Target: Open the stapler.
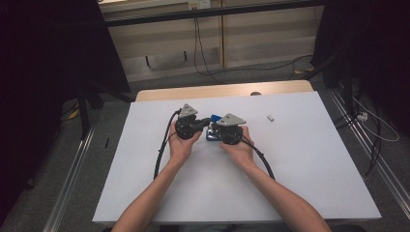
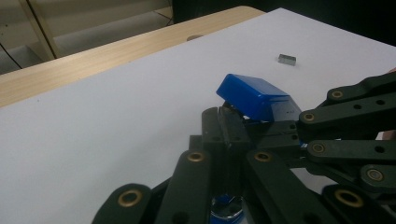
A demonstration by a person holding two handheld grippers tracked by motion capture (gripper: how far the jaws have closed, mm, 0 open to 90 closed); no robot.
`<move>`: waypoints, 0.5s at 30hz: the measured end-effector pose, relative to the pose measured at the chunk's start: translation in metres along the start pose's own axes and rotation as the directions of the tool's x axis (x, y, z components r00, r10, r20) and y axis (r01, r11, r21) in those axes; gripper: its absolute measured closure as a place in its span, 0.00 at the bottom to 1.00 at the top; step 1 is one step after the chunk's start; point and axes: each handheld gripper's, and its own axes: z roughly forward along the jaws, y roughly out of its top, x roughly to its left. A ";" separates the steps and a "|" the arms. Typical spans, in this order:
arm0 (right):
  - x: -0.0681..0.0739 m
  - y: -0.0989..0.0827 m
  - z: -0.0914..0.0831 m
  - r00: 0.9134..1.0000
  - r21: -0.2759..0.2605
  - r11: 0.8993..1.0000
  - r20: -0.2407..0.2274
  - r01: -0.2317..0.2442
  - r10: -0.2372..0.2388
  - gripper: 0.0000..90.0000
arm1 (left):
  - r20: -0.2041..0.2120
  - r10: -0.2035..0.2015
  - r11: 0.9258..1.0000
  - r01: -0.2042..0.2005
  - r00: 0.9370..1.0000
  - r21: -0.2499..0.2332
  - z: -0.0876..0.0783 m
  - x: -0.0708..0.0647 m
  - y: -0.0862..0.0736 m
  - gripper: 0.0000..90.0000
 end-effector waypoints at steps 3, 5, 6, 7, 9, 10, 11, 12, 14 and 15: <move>0.000 -0.001 0.000 1.000 0.005 1.000 0.004 0.008 -0.008 1.00 | -0.014 -0.016 1.000 0.017 1.000 0.008 0.003 0.001 -0.002 1.00; 0.000 0.000 -0.001 1.000 0.004 1.000 0.006 0.011 -0.011 1.00 | -0.007 0.000 1.000 0.001 1.000 0.024 0.005 0.000 -0.004 1.00; -0.001 0.000 -0.001 1.000 0.004 1.000 0.008 0.011 -0.011 1.00 | -0.012 0.004 0.999 -0.003 1.000 0.037 0.006 -0.001 -0.004 1.00; -0.001 0.000 -0.001 1.000 0.002 1.000 0.006 0.009 -0.009 1.00 | -0.014 0.003 0.999 -0.002 1.000 0.044 0.007 -0.001 -0.005 1.00; -0.001 0.000 -0.001 1.000 0.003 1.000 0.008 0.010 -0.010 1.00 | -0.019 0.022 0.998 -0.021 1.000 0.054 0.009 -0.002 -0.006 1.00; -0.001 0.000 -0.001 1.000 0.004 1.000 0.007 0.010 -0.010 1.00 | -0.018 0.027 0.998 -0.026 0.999 0.060 0.009 -0.002 -0.007 1.00; -0.002 0.000 -0.001 1.000 0.004 1.000 0.009 0.012 -0.012 1.00 | -0.020 0.029 0.998 -0.027 0.999 0.064 0.010 -0.001 -0.007 1.00; -0.002 0.000 -0.001 1.000 0.002 1.000 0.014 0.017 -0.017 1.00 | -0.021 0.024 0.998 -0.022 0.999 0.064 0.009 0.000 -0.008 1.00; -0.002 0.000 -0.001 1.000 0.001 1.000 0.014 0.018 -0.018 1.00 | -0.014 0.020 0.998 -0.020 1.000 0.062 0.009 0.002 -0.008 1.00; -0.002 0.000 -0.001 1.000 0.001 1.000 0.014 0.017 -0.017 1.00 | -0.012 0.019 0.998 -0.018 1.000 0.058 0.009 0.002 -0.009 1.00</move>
